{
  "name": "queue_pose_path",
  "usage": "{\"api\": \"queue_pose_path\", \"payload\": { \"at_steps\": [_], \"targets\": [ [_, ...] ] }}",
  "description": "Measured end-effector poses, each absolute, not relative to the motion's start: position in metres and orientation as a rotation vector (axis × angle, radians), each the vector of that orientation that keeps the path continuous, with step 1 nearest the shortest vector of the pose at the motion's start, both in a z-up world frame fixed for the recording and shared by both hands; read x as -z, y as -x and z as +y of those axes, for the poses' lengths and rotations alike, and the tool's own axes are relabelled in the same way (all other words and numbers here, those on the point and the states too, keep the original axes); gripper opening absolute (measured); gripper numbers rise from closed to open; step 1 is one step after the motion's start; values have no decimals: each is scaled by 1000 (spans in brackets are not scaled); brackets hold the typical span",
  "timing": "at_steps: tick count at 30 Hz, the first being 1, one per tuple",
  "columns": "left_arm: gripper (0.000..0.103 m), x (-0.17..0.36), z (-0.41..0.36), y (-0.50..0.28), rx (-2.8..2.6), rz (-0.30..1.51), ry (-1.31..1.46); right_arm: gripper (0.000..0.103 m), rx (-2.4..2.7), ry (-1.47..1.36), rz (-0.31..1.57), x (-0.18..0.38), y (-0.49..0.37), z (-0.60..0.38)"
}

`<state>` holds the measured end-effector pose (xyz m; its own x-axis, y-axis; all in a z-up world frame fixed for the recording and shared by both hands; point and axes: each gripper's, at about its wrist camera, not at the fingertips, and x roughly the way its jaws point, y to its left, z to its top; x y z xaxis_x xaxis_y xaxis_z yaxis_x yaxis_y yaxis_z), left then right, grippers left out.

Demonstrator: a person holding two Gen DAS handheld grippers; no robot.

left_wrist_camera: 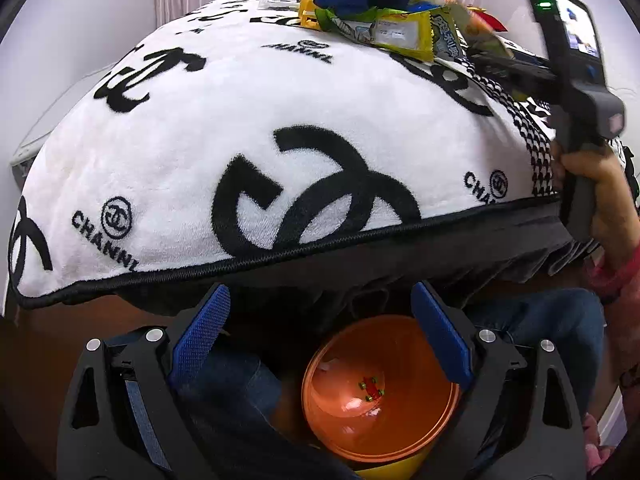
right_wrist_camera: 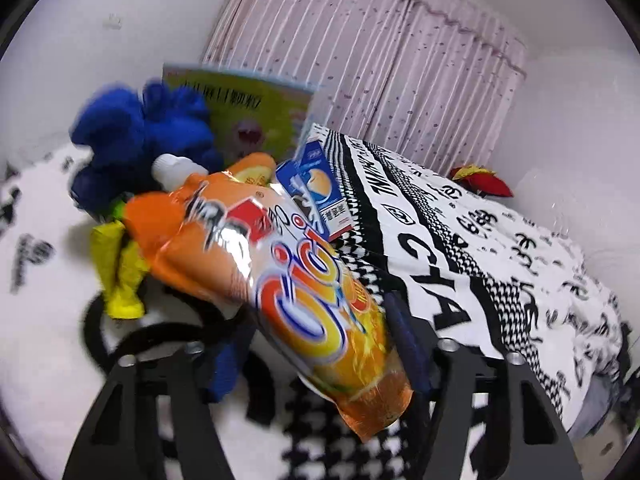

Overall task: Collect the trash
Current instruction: 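Grasp the blue cloth with the left tool while the right tool grasps the orange snack bag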

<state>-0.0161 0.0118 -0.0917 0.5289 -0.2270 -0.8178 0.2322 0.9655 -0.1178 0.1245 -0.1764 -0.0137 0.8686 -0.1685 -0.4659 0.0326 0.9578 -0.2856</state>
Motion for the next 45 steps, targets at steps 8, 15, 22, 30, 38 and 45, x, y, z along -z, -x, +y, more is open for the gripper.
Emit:
{"api": "queue_pose_path", "payload": {
  "at_steps": [8, 15, 22, 30, 38, 45],
  "targets": [
    [90, 69, 7, 2, 305, 918, 14, 56, -8, 60, 460, -22, -59, -209],
    [89, 19, 6, -52, 396, 777, 132, 56, -86, -58, 453, -30, -5, -227],
    [89, -16, -15, -139, 392, 643, 102, 56, -147, -103, 443, -29, 21, -224],
    [89, -10, -36, -223, 442, 670, 155, 56, -203, -134, 470, -17, 15, -221],
    [71, 6, -46, -254, 476, 735, 221, 56, -211, -142, 495, -4, 6, -219],
    [62, -1, -42, -241, 457, 693, 192, 56, -211, -162, 505, 3, 2, -221]
  ]
}}
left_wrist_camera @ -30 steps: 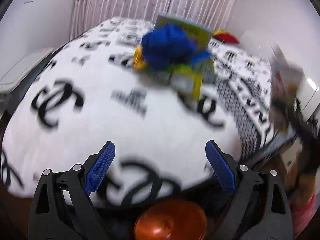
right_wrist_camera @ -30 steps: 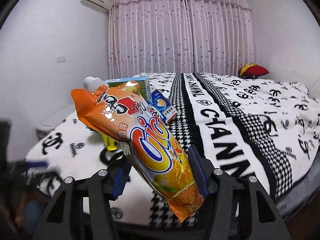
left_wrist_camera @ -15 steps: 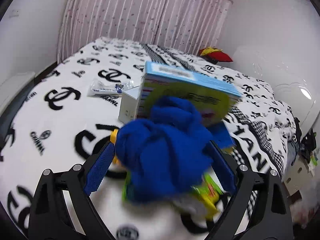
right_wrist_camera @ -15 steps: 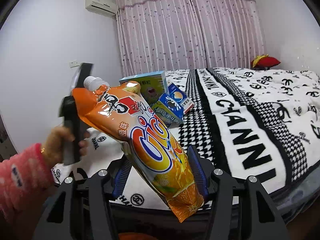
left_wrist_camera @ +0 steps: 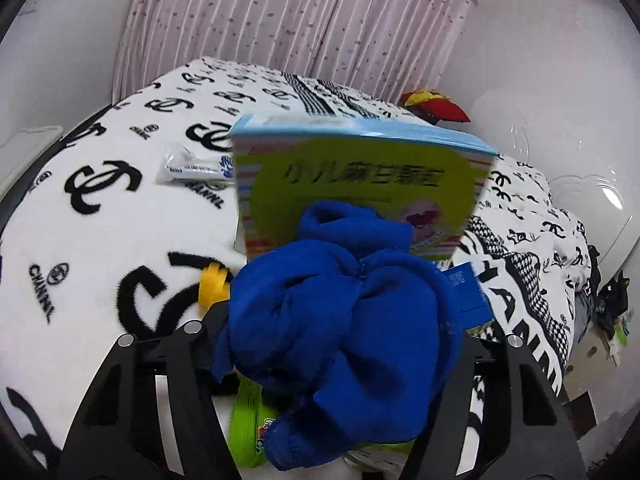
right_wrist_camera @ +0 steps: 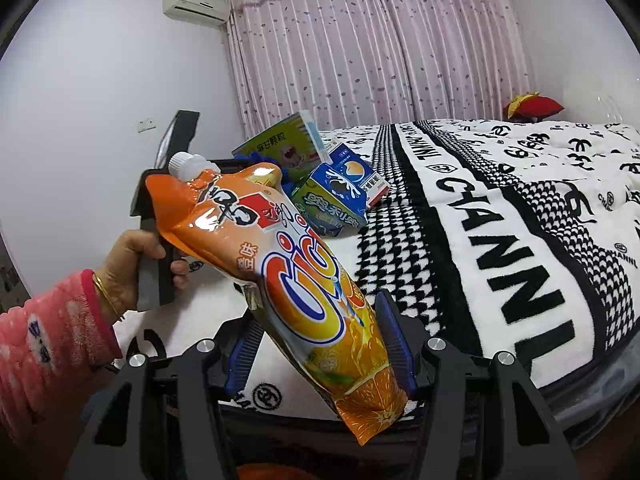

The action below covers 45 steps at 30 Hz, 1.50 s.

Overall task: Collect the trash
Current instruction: 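Grasp the blue cloth with the left tool while the right tool grasps the orange snack bag, then carry cloth and orange bag to the bucket and open both tools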

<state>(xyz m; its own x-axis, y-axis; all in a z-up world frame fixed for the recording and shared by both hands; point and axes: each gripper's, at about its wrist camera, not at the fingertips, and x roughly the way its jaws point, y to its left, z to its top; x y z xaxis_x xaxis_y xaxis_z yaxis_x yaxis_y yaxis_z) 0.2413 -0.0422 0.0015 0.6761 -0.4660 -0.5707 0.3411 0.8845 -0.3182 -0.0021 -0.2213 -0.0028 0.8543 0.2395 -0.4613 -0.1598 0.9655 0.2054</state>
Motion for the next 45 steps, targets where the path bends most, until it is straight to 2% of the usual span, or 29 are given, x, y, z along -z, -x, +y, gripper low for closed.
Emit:
{"api": "queue_pose_path", "payload": {
  "at_steps": [11, 18, 23, 32, 45],
  "targets": [
    [62, -40, -20, -194, 488, 614, 187, 56, -203, -153, 461, -11, 20, -219],
    [62, -69, 9, -117, 532, 521, 134, 56, -205, -138, 437, -24, 43, -218],
    [62, -60, 20, -60, 550, 523, 80, 56, -214, -114, 449, -25, 60, -218],
    [62, 9, 18, 6, 628, 704, 59, 56, -264, -69, 585, 3, 78, -209],
    [62, 146, -18, 25, 616, 1155, -44, 55, -342, -66, 970, 107, 80, -182]
  ]
}}
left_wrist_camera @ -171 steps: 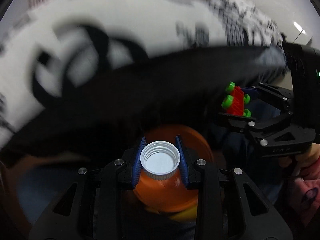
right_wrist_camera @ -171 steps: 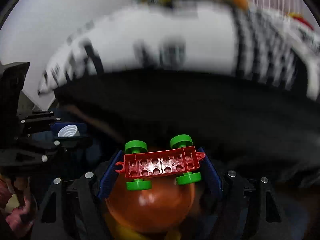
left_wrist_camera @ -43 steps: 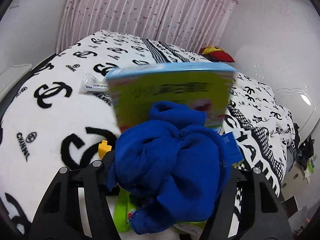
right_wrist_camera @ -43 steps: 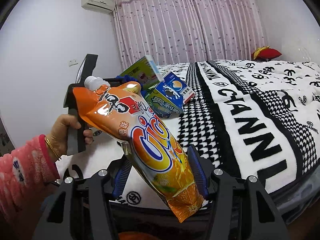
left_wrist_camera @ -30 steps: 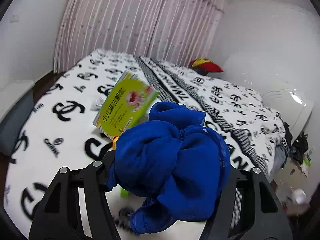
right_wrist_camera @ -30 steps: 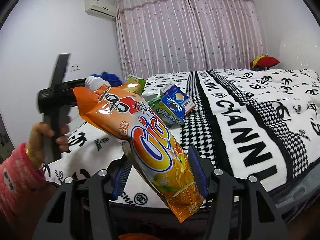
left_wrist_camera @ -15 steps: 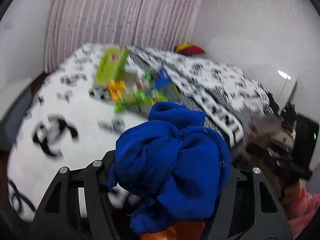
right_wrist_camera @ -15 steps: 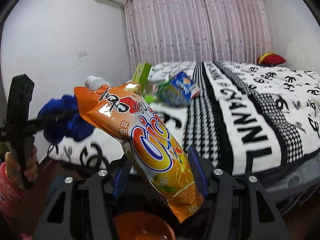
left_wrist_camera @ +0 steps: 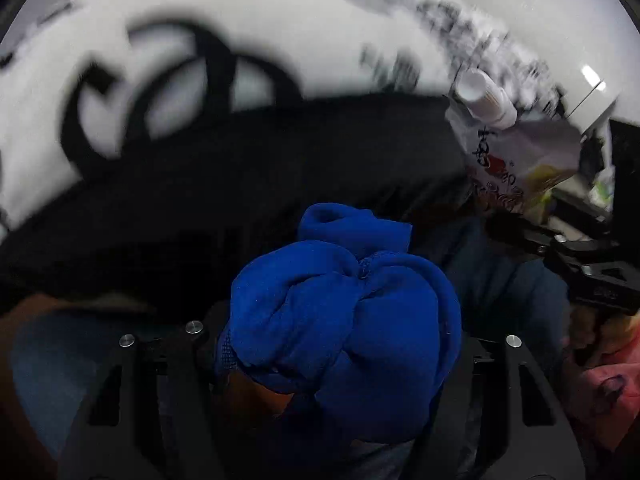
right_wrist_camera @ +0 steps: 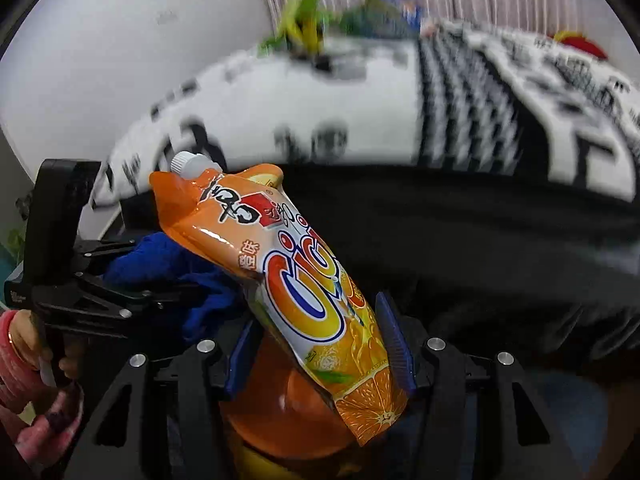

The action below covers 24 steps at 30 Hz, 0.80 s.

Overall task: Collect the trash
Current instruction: 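Carry cloth and orange bag to the bucket and open both tools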

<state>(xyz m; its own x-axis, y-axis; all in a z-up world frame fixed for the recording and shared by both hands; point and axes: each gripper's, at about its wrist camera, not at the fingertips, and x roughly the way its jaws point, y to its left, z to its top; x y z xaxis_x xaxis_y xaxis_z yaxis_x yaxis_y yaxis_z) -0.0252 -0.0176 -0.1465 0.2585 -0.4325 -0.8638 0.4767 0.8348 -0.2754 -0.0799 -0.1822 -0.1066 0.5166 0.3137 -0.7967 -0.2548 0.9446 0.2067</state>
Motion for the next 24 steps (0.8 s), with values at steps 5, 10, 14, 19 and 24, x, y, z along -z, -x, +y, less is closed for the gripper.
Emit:
{"api": "queue_pose_path", "payload": {
  "at_steps": [5, 10, 14, 19, 24],
  "targets": [
    [62, 184, -28, 25, 570, 1294, -73, 55, -347, -137, 1161, 153, 75, -177],
    [62, 210, -36, 21, 542, 1384, -102, 55, -353, -194, 1290, 188, 69, -174],
    [62, 223, -41, 20, 538, 1421, -113, 54, -356, -214, 1356, 207, 66, -170],
    [62, 239, -44, 24, 523, 1460, -128, 49, -340, -222, 1397, 221, 60, -164],
    [69, 244, -45, 27, 505, 1466, -164, 60, -320, -251, 1443, 232, 55, -168]
  ]
}}
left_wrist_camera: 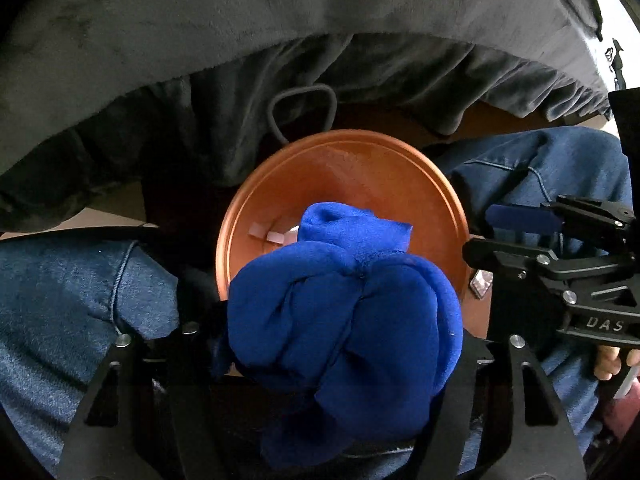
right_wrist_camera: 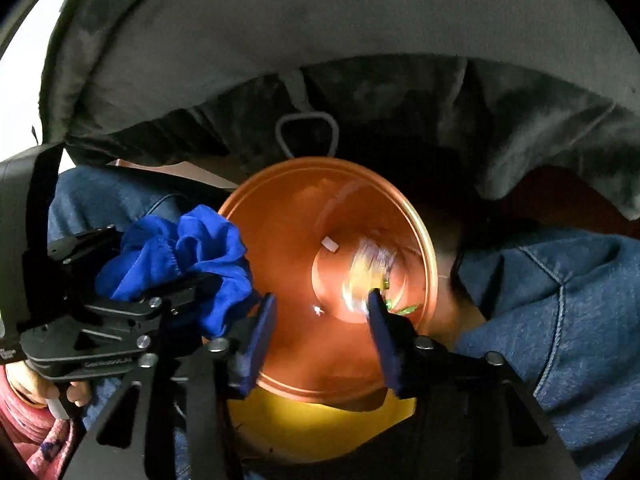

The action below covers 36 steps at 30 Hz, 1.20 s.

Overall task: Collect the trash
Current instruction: 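Carry cloth and orange bag to the bucket and open both tools, then grasp the green snack bag with the left tool while the right tool grasps the blue box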

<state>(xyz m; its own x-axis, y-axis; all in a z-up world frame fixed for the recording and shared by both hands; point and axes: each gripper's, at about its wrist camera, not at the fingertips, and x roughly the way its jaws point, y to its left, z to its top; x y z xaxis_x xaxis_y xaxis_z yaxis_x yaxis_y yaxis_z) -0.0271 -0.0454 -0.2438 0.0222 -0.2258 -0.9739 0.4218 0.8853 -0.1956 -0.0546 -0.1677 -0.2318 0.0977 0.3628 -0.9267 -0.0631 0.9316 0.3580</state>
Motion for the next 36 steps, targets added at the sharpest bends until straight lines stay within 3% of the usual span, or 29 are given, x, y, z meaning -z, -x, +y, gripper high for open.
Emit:
{"api": "queue_pose_path", "payload": {
  "at_steps": [1, 4, 12, 21, 32, 34, 36],
  "targets": [
    [75, 243, -46, 27, 500, 1465, -171, 70, -304, -259, 1433, 231, 55, -171],
    [86, 240, -47, 30, 466, 1449, -191, 72, -286, -283, 1398, 225, 58, -179],
    [86, 238, -44, 29, 451, 1452, -172, 72, -265, -309, 1384, 219, 59, -185],
    [86, 225, -41, 30, 447, 1413, -158, 82, -249, -307, 1339, 212, 60, -191],
    [86, 100, -22, 21, 535, 1043, -69, 90, -182, -268, 1086, 152, 62, -210],
    [93, 68, -13, 8, 555, 972, 17, 91, -184, -268, 1058, 147, 62, -211],
    [93, 46, -7, -8, 568, 919, 102, 91, -195, -277, 1046, 145, 63, -211]
  ]
}}
